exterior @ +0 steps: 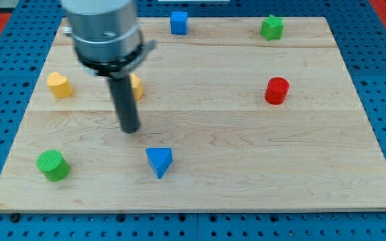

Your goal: Move yellow hexagon vertical to the red circle

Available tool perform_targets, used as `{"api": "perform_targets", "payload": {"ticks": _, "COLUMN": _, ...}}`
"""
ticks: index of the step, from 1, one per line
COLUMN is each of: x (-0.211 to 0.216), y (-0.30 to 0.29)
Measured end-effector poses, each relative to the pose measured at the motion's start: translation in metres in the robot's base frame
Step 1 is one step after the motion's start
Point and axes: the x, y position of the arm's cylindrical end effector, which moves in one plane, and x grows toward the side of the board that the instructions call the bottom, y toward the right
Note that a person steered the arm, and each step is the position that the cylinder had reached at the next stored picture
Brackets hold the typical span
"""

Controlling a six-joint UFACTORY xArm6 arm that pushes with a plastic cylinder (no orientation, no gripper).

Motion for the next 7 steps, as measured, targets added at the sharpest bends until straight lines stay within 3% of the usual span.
{"api": "perform_targets", "payload": {"ticks": 3, "x": -0.006, "y": -0.017}}
{"api": "perform_targets", "payload": {"ticks": 6, "x": -0.095, "y": -0.031}}
{"api": "perform_targets", "payload": {"ticks": 7, "x": -0.105, "y": 0.008}}
